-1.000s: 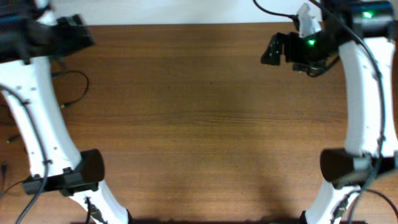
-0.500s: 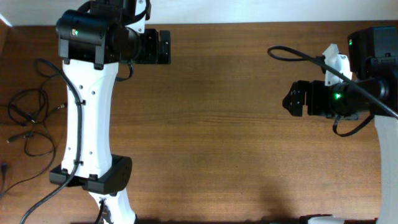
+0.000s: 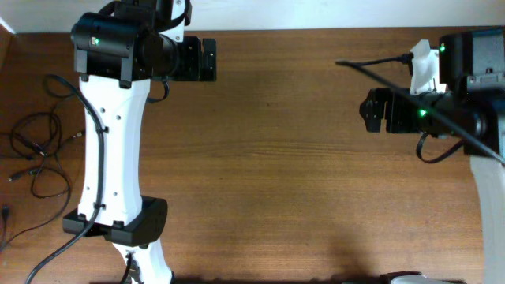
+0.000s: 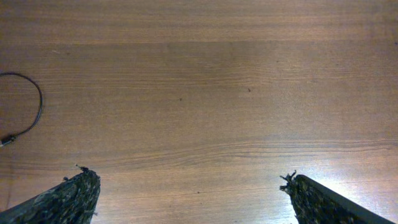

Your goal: Untangle cables

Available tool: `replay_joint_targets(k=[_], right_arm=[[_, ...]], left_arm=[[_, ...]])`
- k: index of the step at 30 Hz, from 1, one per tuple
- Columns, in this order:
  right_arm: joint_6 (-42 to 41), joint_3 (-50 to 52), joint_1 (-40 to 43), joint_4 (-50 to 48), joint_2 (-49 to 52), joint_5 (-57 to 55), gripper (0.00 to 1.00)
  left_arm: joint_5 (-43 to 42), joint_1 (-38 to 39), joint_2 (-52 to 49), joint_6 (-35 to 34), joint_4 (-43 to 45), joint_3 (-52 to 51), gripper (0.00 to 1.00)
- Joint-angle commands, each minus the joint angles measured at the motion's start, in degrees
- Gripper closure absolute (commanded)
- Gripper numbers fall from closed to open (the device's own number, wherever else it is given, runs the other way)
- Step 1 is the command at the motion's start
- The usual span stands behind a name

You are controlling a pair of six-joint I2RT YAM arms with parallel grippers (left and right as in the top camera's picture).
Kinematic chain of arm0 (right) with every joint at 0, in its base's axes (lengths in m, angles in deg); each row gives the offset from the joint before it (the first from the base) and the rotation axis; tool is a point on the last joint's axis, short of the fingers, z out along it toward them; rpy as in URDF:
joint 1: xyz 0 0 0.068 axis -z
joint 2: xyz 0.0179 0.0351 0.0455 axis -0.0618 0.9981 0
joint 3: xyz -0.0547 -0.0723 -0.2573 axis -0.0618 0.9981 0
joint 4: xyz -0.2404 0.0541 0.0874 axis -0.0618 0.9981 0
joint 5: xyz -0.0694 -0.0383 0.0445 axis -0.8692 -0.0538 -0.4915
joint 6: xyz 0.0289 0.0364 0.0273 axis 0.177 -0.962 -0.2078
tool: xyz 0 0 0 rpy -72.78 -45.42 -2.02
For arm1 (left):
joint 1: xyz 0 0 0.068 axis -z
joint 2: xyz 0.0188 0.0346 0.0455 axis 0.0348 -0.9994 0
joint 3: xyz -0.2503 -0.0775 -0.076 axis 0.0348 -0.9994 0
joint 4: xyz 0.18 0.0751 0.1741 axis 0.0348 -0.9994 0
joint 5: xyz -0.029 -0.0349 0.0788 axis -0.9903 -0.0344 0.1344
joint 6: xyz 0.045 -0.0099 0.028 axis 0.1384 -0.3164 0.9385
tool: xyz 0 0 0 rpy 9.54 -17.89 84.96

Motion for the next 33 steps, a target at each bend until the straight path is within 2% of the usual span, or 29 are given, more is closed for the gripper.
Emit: replay_joint_targets(k=[1,2,7,11,12,15,23,33], right_arm=[[1.07,10.62,-0.68,-8.39,-8.48,-3.54,0.01],[1.05,15.32,-0.63,-12.37,-11.3,-3.52,0.01],[1.05,55.58,-0.61,-46.05,-37.9,-3.76,0.01],[1.05,82.77,-0.63,-71.63,-59.08,-3.98,0.01],[1.05,86.47,-0.63,-74.82,-61.96,-4.11,0.01],[1.03,94.49,-0.63,-79.6,-69.72,-8.04,0.01],[0.79,108.89,-0.63,-80.06,-82.88,-11.15,0.01],[0.83,108.93,-0.63,-79.17,-82.79,-10.58,0.01]], left_arm=[[-0.02,0.22,-0.02,0.72,0.04,0.15,0.01],[-0.02,0.22,-0.02,0.74,0.04,0.13,0.0],[-0.02,0.22,-0.02,0.74,0.04,0.13,0.01],[-0.02,0.22,-0.02,0.74,0.04,0.13,0.01],[-0.02,0.22,-0.02,0.72,0.04,0.13,0.01],[-0.02,0.22,-0.02,0.74,0.04,0.13,0.01],[-0.02,0.22,-0.02,0.74,0.04,0.13,0.01],[-0.02,0.22,-0.02,0.72,0.04,0.13,0.01]])
